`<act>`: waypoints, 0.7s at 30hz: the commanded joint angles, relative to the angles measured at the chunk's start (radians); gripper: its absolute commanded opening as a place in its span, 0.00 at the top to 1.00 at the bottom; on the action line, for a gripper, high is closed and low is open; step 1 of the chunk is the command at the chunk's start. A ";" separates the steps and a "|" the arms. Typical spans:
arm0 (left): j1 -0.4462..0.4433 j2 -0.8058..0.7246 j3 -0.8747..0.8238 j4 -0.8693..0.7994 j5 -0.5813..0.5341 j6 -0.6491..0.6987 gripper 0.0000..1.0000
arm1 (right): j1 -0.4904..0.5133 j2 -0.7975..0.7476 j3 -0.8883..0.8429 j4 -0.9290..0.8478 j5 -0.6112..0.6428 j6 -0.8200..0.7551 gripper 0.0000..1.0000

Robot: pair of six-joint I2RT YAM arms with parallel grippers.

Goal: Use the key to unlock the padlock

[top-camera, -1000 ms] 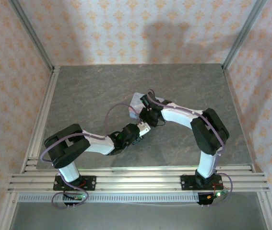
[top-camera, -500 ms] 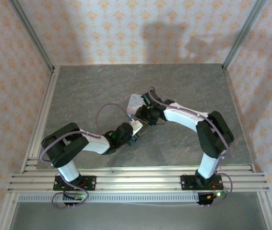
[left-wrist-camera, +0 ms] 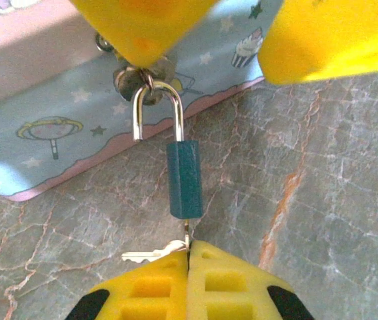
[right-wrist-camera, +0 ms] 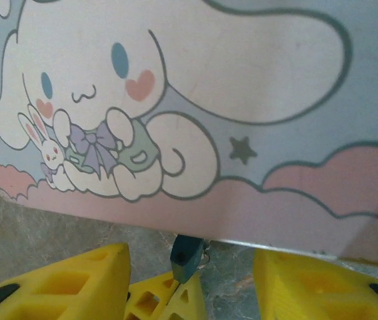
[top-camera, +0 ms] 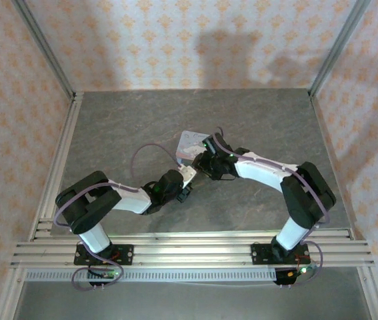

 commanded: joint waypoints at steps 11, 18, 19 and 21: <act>0.009 -0.041 -0.020 0.025 0.021 -0.036 1.00 | 0.044 0.020 -0.032 0.123 0.031 0.086 0.56; 0.009 -0.051 -0.023 0.030 0.034 -0.044 1.00 | 0.054 0.039 -0.030 0.113 0.038 0.083 0.58; 0.009 -0.053 -0.022 0.031 0.037 -0.046 1.00 | 0.058 0.040 -0.028 0.110 0.042 0.081 0.59; 0.009 -0.057 -0.021 0.033 0.042 -0.055 1.00 | 0.065 0.047 -0.027 0.107 0.046 0.080 0.61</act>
